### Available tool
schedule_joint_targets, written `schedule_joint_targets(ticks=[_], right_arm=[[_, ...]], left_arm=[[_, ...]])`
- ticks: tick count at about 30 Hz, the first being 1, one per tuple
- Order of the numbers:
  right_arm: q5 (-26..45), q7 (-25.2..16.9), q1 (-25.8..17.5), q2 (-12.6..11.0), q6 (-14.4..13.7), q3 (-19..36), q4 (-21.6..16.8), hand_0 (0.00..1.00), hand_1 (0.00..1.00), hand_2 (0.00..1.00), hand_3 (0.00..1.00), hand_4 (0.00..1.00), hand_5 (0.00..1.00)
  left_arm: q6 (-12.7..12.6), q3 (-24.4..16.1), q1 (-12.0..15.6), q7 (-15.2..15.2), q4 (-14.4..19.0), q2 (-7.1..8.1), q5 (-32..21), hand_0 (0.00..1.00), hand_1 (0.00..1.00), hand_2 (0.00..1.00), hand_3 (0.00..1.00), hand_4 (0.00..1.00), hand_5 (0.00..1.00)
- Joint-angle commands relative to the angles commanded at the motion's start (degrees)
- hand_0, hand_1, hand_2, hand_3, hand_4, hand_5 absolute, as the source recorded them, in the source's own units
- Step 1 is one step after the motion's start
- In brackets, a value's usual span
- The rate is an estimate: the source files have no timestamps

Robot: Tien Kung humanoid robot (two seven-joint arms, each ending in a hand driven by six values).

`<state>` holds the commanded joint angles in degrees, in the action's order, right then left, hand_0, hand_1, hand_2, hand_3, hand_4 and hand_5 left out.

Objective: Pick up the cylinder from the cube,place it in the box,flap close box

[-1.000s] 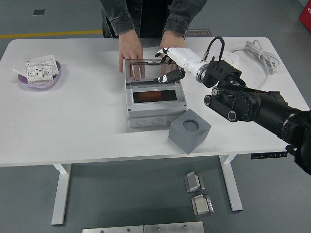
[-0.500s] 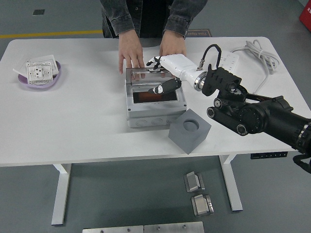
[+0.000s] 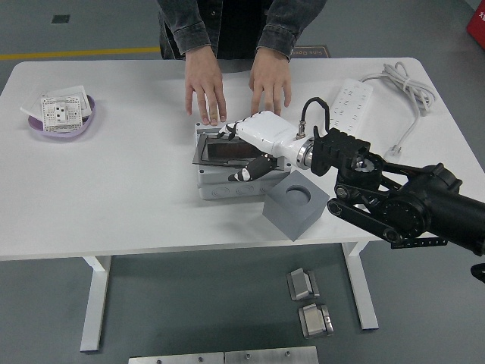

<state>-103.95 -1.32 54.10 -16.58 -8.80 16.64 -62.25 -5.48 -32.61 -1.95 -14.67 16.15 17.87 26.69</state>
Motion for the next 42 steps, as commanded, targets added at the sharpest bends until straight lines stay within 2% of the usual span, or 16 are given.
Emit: schedule_joint_targets(ticks=[2,5,12,15,19,23,27,31,33,37,38,42], right_arm=[[-0.38,0.27,-0.32,-0.36,0.24,0.41,-1.17,0.690,0.660,0.745,0.890,0.946,0.442],[-0.55,0.46,-0.70,-0.70,0.26,1.00,-2.06,0.690,0.660,0.745,0.890,0.946,0.442],[0.12,0.26,-1.85,-1.10,-0.15,2.38,-1.37,0.700,0.661,0.750,0.907,0.944,0.445],[-0.16,0.27,-3.38,-1.78,-0.25,4.57,-1.96,0.701,0.659,0.744,0.903,0.942,0.448],[-2.39,0.84,-7.77,-3.52,0.01,9.86,-5.05,0.701,0.659,0.744,0.903,0.942,0.448],[-5.58,1.58,-13.09,-5.05,0.39,16.67,-9.81,0.703,0.655,0.742,0.896,0.937,0.448],[-5.61,0.55,-19.33,-5.72,-1.19,24.60,-14.91,0.694,0.654,0.739,0.880,0.932,0.455],[-0.49,-3.26,-26.72,-5.69,-4.87,33.32,-19.74,0.694,0.654,0.739,0.880,0.932,0.455],[3.39,-5.72,-30.32,-5.47,-6.23,37.36,-20.74,0.694,0.649,0.727,0.843,0.932,0.455],[11.93,-9.28,-36.58,-5.14,-5.94,44.26,-20.61,0.694,0.649,0.727,0.843,0.932,0.455],[13.84,-9.60,-37.87,-5.09,-5.63,45.69,-20.61,0.686,0.639,0.707,0.792,0.933,0.467],[20.99,-9.84,-42.64,-5.12,-4.51,51.31,-20.75,0.686,0.639,0.707,0.792,0.933,0.467]], left_arm=[[0.01,-0.04,0.04,0.00,-0.01,-0.04,-0.02,0.716,0.690,0.568,0.769,0.761,0.323],[0.01,-0.09,0.07,0.00,-0.02,-0.09,0.01,0.716,0.690,0.568,0.769,0.761,0.323],[0.00,0.15,0.21,0.01,-0.13,-0.16,-0.29,0.716,0.689,0.570,0.770,0.761,0.322],[0.00,0.32,0.29,0.01,-0.21,-0.18,-0.50,0.716,0.690,0.570,0.771,0.761,0.322],[0.00,0.28,0.48,0.02,-0.27,-0.28,-0.56,0.716,0.690,0.570,0.771,0.761,0.322],[0.00,0.25,0.76,0.02,-0.34,-0.42,-0.56,0.717,0.690,0.570,0.770,0.760,0.322],[0.00,0.12,0.89,0.02,-0.38,-0.49,-0.46,0.716,0.690,0.569,0.770,0.760,0.322],[0.02,-0.43,0.88,0.07,-0.29,-0.46,-0.07,0.716,0.690,0.569,0.770,0.760,0.322],[0.05,-0.62,0.88,0.13,-0.24,-0.44,0.06,0.716,0.690,0.569,0.769,0.759,0.321],[0.00,-0.81,0.79,0.04,-0.19,-0.28,0.96,0.716,0.690,0.569,0.769,0.759,0.321],[-0.03,-0.89,0.75,0.03,-0.19,-0.18,1.16,0.716,0.690,0.569,0.769,0.759,0.321],[-0.13,-1.46,0.40,0.04,-0.15,0.45,1.98,0.716,0.690,0.569,0.769,0.759,0.321]])
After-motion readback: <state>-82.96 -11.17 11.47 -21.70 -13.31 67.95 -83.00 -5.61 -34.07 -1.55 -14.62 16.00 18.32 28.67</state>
